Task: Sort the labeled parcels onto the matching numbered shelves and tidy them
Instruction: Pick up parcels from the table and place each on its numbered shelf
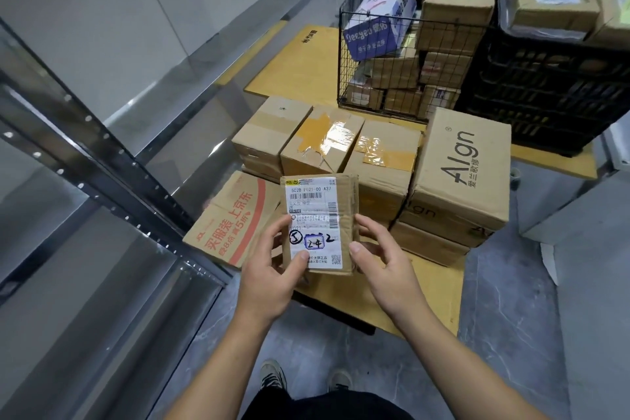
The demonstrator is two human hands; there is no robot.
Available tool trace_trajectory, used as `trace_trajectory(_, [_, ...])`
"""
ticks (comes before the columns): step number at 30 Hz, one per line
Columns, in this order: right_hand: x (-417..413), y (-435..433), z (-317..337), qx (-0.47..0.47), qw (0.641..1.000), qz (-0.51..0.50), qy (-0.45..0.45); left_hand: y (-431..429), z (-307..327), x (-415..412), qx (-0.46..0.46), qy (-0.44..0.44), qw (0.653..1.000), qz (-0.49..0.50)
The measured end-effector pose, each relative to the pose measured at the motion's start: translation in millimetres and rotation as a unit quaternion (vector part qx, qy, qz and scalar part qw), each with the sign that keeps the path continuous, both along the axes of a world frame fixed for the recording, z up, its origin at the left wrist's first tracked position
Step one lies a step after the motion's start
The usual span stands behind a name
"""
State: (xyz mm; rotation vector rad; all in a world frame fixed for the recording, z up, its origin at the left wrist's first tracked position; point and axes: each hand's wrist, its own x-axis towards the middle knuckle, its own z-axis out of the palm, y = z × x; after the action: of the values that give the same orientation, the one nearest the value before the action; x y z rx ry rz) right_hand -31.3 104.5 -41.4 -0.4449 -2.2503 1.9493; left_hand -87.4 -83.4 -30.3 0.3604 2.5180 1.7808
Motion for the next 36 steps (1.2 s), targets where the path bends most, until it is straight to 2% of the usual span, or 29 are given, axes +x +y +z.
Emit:
trace_trajectory(5, [-21,-30,6,0.008,0.998,0.058,-0.006,-31,-3,1,-0.060,0.056,0.995,0.063])
trace_trajectory(14, [-77,-120,16,-0.016,0.989,0.147,0.011,-107,5,-5,-0.066,0.106,0.979,0.161])
trace_trajectory(23, [-126,-232,16,-0.040,0.973,0.225,0.013,-226,12,-16,-0.072,0.093,0.971,0.208])
trace_trajectory(31, [-153,-326,15,-0.014,0.958,0.284,0.022,-327,24,-21,-0.128,0.092,0.955,0.251])
trace_trajectory(36, [-178,-372,19,0.013,0.950,0.309,0.041,-382,34,-23,-0.188,0.094,0.934,0.290])
